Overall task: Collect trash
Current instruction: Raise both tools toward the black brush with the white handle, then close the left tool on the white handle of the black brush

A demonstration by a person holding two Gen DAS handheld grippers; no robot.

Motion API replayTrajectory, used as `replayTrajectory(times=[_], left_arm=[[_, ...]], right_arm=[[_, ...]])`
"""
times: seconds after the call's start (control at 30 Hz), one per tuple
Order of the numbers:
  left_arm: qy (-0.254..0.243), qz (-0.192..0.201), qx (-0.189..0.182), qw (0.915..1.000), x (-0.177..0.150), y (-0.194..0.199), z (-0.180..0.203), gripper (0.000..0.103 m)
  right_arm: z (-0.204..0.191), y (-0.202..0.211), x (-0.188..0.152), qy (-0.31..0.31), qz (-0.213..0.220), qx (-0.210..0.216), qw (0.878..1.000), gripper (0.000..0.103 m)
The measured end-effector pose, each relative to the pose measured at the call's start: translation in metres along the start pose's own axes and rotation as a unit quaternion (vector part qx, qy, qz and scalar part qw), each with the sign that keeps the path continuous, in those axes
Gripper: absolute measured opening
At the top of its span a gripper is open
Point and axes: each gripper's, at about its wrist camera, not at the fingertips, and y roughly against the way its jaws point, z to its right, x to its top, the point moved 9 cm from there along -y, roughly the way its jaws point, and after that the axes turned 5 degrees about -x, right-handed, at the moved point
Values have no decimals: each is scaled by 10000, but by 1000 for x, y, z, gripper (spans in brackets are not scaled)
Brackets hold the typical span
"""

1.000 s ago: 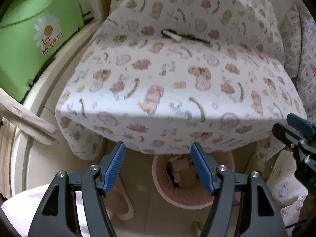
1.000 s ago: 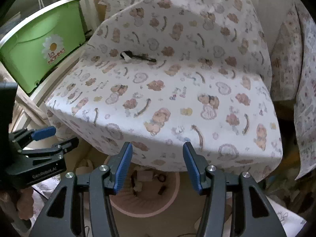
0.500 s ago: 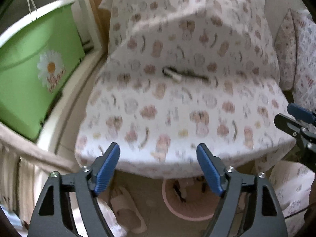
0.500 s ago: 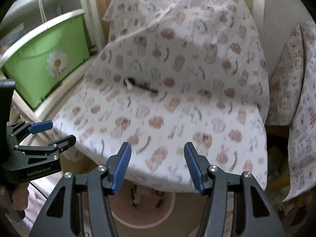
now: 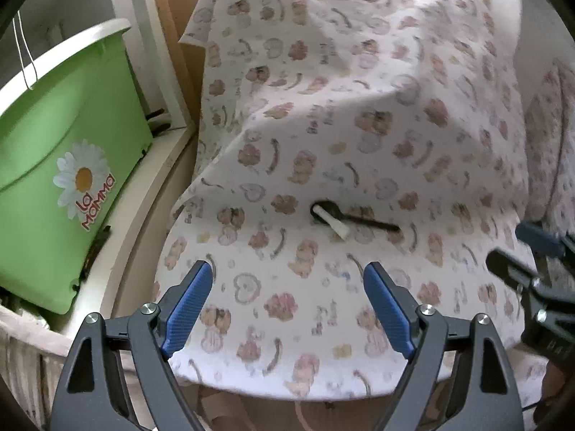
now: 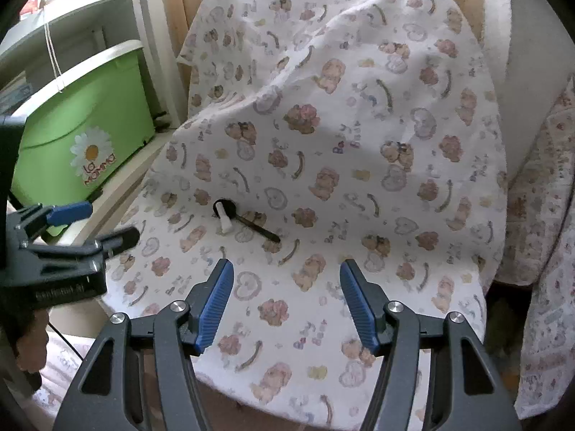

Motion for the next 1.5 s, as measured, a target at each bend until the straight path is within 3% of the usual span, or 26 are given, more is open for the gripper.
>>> replayTrajectory(times=[0.13, 0.27, 0.47, 0.63, 0.7, 0.9, 1.13, 1.27, 1.5], left_arm=[[277, -79, -29, 9996, -3, -22, -17, 85], [529, -485, -154, 9973, -12, -47, -25, 85], [508, -468, -94, 9976, 3, -59, -21, 85], [595, -623, -461, 9952, 19, -78, -5, 84], [487, -724, -592, 9944, 22, -88, 6, 73], [677, -1036, -770, 9893, 23, -115, 23, 55], [796, -995, -570, 9902, 32, -127, 36, 49], [786, -1234, -623, 9873, 31, -138, 50, 41], [410, -1409, -324, 9886, 24, -152, 63, 39]], right_arm=[[3, -18, -4, 85, 36, -111, 9999, 66], [7, -41, -9, 36, -205, -169, 9996, 66], [15, -52, 6, 26, -70, -361, 9993, 66], [28, -70, 3, -141, -316, -396, 9986, 66], [34, -78, 5, -171, -419, -487, 9978, 66], [50, -89, 11, -338, -487, -593, 9965, 67], [57, -95, 9, -367, -552, -657, 9956, 67], [60, -102, 9, -411, -594, -705, 9949, 67], [67, -103, 6, -454, -602, -768, 9942, 67]])
